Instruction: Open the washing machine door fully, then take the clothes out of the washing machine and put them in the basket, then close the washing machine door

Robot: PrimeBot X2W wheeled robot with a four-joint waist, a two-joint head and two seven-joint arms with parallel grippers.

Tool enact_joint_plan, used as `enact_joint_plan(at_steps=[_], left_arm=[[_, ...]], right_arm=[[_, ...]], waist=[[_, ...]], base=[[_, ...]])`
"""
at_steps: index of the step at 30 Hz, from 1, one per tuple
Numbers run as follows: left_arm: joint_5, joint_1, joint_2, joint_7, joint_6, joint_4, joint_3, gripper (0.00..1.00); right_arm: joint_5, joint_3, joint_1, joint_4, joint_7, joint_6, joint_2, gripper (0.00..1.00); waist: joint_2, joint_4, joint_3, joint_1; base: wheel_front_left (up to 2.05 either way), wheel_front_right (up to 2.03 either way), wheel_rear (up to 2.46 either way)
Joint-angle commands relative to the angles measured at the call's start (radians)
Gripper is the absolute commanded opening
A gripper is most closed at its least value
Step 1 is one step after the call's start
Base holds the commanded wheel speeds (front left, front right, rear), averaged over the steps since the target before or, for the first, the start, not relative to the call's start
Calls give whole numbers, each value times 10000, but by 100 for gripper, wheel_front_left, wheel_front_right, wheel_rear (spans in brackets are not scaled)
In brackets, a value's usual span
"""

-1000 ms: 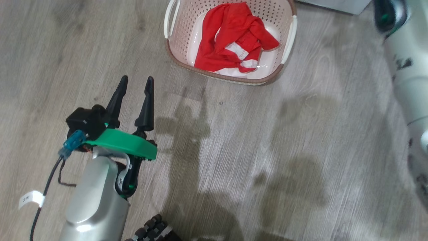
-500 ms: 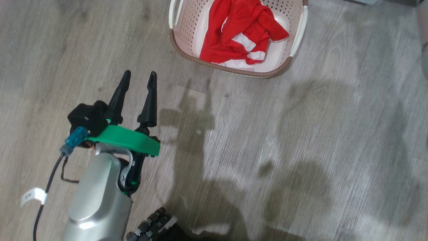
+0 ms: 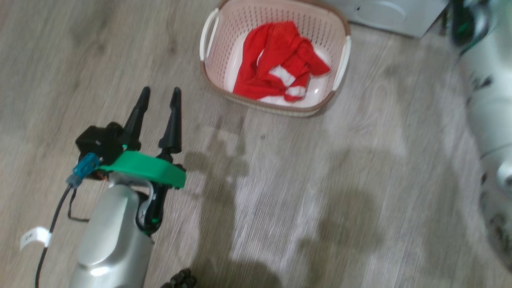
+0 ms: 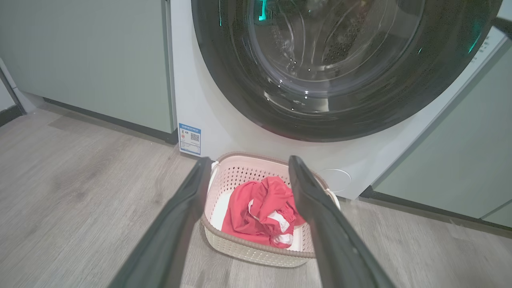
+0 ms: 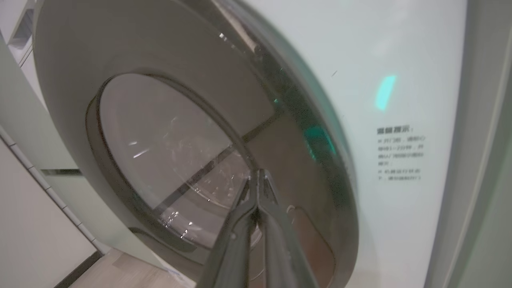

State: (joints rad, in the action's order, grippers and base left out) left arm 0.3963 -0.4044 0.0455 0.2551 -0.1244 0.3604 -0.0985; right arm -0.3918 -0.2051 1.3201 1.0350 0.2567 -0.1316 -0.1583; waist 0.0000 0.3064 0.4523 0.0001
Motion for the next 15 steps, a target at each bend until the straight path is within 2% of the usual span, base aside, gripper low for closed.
enact_joint_plan(at_steps=[1,2,3,4,5,10,15], left_arm=[[-80,189,411,67,-63,-197,455,100],[-95,231,475,67,-63,-177,491,100],[-110,274,544,67,-63,-154,563,100],[-119,317,603,67,-63,-142,657,100],[-109,364,657,67,-63,-122,741,100],[-126,632,1101,67,-63,145,1003,100],[-386,884,1530,67,-63,558,1599,100]], right_arm=[[-110,-169,-308,-490,51,9,398,0],[-189,-223,-578,-587,51,9,437,2],[-274,-280,-878,-693,51,9,482,35],[-405,-340,-1183,-748,51,9,546,88],[-549,-373,-1493,-842,51,9,605,100],[-874,-432,-3091,-1424,51,9,789,100],[-814,-41,-4715,-2032,51,9,947,100]], waist=[[0,-206,-565,-1],[0,-264,-737,-1],[0,-345,-958,-1],[0,-419,-1144,-1],[0,-510,-1381,-1],[0,-967,-2489,-1],[0,-1502,-3480,-1]], base=[[0,0,0],[0,0,0],[0,0,0],[0,0,0],[0,0,0],[0,0,0],[0,0,0]])
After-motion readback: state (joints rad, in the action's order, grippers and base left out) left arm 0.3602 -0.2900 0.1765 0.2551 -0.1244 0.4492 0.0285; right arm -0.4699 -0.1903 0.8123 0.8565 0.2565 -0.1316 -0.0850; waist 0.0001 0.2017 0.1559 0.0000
